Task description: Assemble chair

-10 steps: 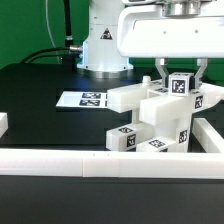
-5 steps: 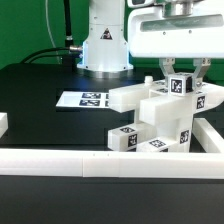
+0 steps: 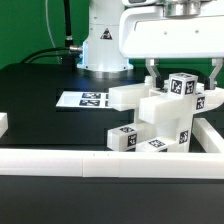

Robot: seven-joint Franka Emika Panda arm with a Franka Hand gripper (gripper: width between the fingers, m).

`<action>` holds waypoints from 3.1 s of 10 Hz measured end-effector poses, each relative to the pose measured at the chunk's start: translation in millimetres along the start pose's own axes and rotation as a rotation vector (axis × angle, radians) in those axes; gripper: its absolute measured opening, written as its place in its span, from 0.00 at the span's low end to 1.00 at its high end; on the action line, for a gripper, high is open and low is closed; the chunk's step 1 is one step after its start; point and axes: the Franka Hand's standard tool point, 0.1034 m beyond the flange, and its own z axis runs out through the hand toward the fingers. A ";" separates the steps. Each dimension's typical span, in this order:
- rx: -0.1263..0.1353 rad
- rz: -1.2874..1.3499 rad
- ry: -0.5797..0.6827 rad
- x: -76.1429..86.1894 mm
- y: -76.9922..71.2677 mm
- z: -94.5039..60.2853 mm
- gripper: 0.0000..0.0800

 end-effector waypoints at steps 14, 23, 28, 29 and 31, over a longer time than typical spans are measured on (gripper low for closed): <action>-0.051 -0.535 -0.032 1.1 5.5 -1.8 0.35; -0.014 0.542 -0.003 8.3 -2.1 1.1 0.35; -0.011 0.198 -0.003 11.4 0.7 -3.8 0.70; -0.010 0.081 -0.003 11.2 -0.5 -4.6 0.79; -0.013 -0.162 -0.005 10.5 -1.4 -4.3 0.81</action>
Offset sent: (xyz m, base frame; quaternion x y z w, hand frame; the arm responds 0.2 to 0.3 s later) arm 0.0043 0.0013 0.0014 -0.0089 -0.0527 -0.2369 0.9701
